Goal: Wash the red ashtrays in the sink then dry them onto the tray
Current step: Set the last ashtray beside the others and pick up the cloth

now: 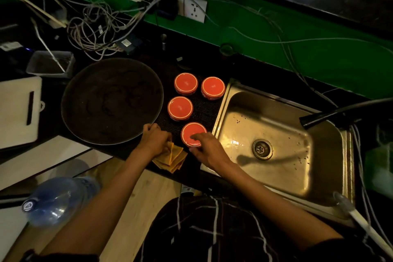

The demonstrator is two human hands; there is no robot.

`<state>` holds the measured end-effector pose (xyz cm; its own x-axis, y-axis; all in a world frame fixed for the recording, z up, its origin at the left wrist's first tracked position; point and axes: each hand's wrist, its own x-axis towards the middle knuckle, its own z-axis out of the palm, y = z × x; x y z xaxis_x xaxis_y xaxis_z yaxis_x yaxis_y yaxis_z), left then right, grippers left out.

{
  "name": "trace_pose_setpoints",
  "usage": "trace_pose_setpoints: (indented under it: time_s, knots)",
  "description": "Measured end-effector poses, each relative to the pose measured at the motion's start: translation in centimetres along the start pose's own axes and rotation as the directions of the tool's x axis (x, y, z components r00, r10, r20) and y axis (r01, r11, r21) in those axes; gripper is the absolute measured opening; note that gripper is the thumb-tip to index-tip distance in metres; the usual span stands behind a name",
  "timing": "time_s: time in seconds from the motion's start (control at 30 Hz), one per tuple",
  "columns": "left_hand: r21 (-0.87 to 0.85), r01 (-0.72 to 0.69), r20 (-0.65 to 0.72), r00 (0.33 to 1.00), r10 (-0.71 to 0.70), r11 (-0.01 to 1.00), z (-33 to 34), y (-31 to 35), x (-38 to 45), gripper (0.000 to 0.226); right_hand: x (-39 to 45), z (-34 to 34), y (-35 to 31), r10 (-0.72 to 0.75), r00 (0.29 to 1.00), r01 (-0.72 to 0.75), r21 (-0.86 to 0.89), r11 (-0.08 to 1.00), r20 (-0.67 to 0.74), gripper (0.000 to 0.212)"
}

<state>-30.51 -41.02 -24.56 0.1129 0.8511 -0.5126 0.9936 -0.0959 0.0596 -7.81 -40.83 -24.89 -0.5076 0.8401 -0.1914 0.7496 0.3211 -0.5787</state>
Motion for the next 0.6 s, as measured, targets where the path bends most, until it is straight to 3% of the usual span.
trace_pose_setpoints:
  time_s: [0.1,0.17,0.27,0.37,0.43,0.6]
  knots:
    - [-0.076,-0.013,-0.042,0.999,0.01,0.997,-1.1,0.8,-1.1,0.036,-0.5,0.1,-0.8,-0.014,0.998,0.011,0.039,0.999,0.053,0.068]
    - [-0.229,-0.012,-0.098,0.995,-0.01,0.973,-1.5,1.4,-1.6,0.034,-0.8,-0.4,-1.1,-0.018,0.999,0.016,0.066,0.998,0.039,0.07]
    - [-0.521,0.02,-0.155,0.981,-0.117,0.853,-1.6,2.8,-1.2,0.042,-1.4,-0.9,-0.7,0.062,0.993,-0.048,0.142,0.989,-0.096,0.064]
    - [-0.716,0.162,-0.077,0.949,-0.307,0.679,-0.8,5.1,0.0,0.04,-2.0,-1.5,0.6,0.066,0.977,-0.038,0.138,0.99,-0.201,0.061]
    - [-0.777,0.232,-0.022,0.919,-0.394,0.585,0.1,6.6,0.3,0.046,-2.6,-1.9,1.3,-0.018,0.98,0.037,0.093,0.995,-0.197,0.054]
    - [-0.783,0.169,-0.156,0.879,-0.451,0.599,2.4,7.8,-1.1,0.054,-3.1,-0.6,2.4,-0.174,0.98,0.173,-0.015,0.985,-0.097,0.048]
